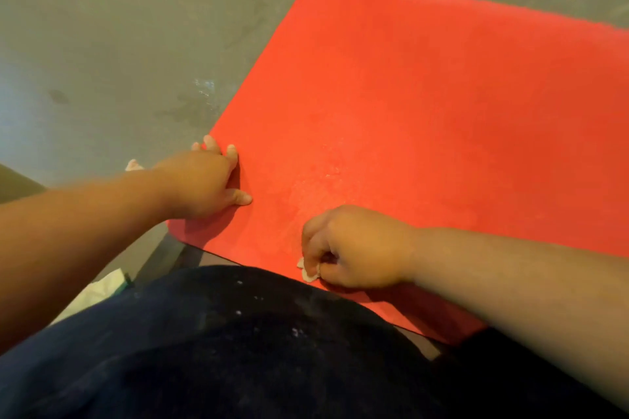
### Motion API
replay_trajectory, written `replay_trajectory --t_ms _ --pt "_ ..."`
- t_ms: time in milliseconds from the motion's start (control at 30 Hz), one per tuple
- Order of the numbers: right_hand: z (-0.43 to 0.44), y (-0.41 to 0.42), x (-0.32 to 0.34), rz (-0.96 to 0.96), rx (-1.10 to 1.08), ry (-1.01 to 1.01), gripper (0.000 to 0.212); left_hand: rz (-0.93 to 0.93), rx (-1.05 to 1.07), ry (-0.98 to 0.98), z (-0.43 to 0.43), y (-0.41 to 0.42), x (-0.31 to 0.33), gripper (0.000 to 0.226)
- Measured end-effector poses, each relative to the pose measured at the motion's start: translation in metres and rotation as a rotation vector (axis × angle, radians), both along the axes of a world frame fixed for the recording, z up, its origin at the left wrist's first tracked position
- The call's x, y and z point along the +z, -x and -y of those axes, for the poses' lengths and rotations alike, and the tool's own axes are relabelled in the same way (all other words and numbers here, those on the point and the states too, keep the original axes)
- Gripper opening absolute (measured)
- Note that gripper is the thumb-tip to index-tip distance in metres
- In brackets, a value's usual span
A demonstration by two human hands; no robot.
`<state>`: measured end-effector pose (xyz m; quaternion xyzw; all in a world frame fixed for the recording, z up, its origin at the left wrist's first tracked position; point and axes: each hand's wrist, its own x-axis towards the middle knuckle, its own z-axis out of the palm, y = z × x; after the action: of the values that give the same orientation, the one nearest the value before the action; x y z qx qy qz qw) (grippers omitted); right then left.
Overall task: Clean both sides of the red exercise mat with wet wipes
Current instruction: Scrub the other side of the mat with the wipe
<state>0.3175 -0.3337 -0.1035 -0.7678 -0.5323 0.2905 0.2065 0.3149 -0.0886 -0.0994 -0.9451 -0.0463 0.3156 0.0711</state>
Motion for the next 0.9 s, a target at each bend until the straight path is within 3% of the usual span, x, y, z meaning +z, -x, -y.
replay_trajectory --t_ms 100,267,400,500,700,800,900 --pt "-0.02 -0.013 -0.002 0.052 0.001 0.025 0.01 0.007 -0.01 -0.002 -0.003 -0.003 -0.001 0.096" --pt "-0.057 -0.008 -0.006 -0.029 -0.01 -0.05 0.023 0.031 -0.032 -0.009 -0.005 -0.004 -0.004 0.097" --pt "-0.016 -0.004 -0.003 -0.088 0.153 0.049 0.02 0.043 -0.033 -0.004 -0.006 -0.006 -0.006 0.098" --pt "0.02 -0.027 0.005 -0.082 0.1 0.112 0.01 0.037 -0.031 -0.011 -0.007 -0.007 -0.007 0.098" --pt "-0.028 -0.016 -0.009 0.115 -0.041 -0.11 0.019 0.036 -0.017 0.003 -0.006 -0.01 -0.008 0.1" --pt "-0.021 0.012 -0.01 0.035 0.118 -0.143 0.017 0.041 -0.014 0.008 -0.007 -0.01 -0.008 0.1" --pt "0.023 0.014 -0.005 -0.006 0.242 -0.038 0.013 0.047 -0.009 0.022 -0.008 -0.011 -0.01 0.101"
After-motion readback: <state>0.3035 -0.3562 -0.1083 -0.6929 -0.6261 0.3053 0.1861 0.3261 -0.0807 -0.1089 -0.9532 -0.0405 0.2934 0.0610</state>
